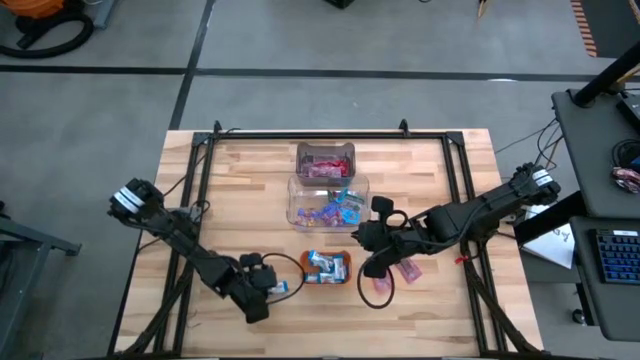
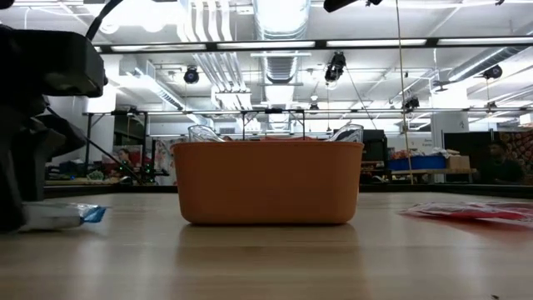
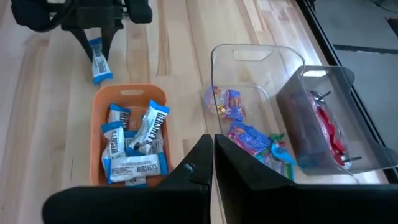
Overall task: Sort candy
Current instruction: Put the white chocolate bar into the orange bin
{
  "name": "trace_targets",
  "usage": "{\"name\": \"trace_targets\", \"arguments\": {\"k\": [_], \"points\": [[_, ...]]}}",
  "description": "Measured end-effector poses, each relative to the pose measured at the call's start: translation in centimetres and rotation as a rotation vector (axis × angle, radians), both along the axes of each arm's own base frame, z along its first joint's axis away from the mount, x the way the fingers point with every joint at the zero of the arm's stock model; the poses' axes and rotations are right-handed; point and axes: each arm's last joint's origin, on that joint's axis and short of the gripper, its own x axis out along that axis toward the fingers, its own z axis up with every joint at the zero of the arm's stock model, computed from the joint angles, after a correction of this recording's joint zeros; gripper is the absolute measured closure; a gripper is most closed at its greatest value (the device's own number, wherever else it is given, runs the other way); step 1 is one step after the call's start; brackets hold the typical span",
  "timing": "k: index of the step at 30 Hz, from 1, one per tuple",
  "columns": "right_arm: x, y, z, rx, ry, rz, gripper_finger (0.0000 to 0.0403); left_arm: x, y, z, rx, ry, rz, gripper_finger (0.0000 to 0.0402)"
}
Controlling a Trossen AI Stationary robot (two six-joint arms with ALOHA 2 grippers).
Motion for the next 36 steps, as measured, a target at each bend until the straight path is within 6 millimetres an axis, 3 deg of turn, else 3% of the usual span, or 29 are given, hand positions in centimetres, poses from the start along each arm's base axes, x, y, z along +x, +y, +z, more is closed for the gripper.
{"name": "trace_targets", "arguments": {"k": [4,11,17,24,31,36], "points": [[0.0,0.0,-0.2,0.010,0.003,-0.010,0.0394,0.0,0.0,0.4,-0.026,-0.017,-0.016,0.0387],[-0.5,0.1,-0.6,0.030,0.045,-0.048,0.0394,-1.1,0.9,3.3,-0.006,-0.055,-0.100,0.0381],[-2.0,-0.1,-0.8,0.081,0.128,-0.107,0.0394,-2.0,2.8,7.8,0.022,-0.225,-0.155,0.0396],[-2.9,0.0,-1.1,0.213,0.227,-0.147,0.0394,-0.3,6.5,11.6,0.122,-0.492,-0.168,0.0397],[-3.3,0.8,-1.4,0.245,0.247,-0.165,0.0394,2.2,9.1,11.6,0.211,-0.550,-0.187,0.0398],[-4.3,1.3,-1.6,0.261,0.294,-0.212,0.0394,4.2,8.8,10.9,0.174,-0.627,-0.240,0.0398]]}}
